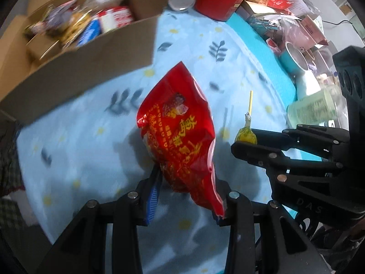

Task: Organize snacks
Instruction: 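Lift the red bag and lollipop and carry them over the cardboard box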

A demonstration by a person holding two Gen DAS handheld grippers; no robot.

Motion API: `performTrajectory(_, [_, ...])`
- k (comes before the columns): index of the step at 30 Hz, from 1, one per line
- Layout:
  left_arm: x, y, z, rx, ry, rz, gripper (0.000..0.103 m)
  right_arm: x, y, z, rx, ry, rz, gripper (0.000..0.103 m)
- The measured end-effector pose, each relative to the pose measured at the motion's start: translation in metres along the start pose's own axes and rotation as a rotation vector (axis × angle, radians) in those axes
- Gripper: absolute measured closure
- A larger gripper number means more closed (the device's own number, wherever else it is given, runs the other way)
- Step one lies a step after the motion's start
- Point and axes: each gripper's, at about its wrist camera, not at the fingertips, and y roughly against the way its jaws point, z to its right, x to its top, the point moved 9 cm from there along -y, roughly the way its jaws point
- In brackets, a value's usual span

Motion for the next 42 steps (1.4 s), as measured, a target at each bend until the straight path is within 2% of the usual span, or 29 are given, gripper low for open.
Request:
performTrajectory(8, [-0.055, 0.021, -0.024, 0.029, 0.066, 0.006, 0.066, -0.038, -0.007, -0.048, 0.033, 0.06, -0.033, 0.077])
performTrajectory(16, [-0.081, 0.051, -0.034, 0.032, 0.091, 0.06, 0.066, -0.051, -0.008, -0.088, 0.039, 0.119, -0.027, 0.077])
performTrajectory(21, [-0.086, 0.075, -0.037, 0.033, 0.093, 0.116, 0.066, -0.049, 0.004, -0.101, 0.032, 0.143, 0.007, 0.077])
performTrajectory(30, [-0.086, 0.136, -0.041, 0.038, 0.08, 0.25, 0.066, -0.047, 0.055, -0.135, 0.023, 0.171, 0.108, 0.077])
performTrajectory(38, [-0.074, 0.183, -0.037, 0.036, 0.077, 0.344, 0.066, -0.037, 0.09, -0.154, 0.028, 0.16, 0.165, 0.077])
performTrajectory(42, [-0.062, 0.201, -0.032, 0.056, 0.108, 0.399, 0.066, -0.021, 0.113, -0.156, 0.031, 0.214, 0.208, 0.077])
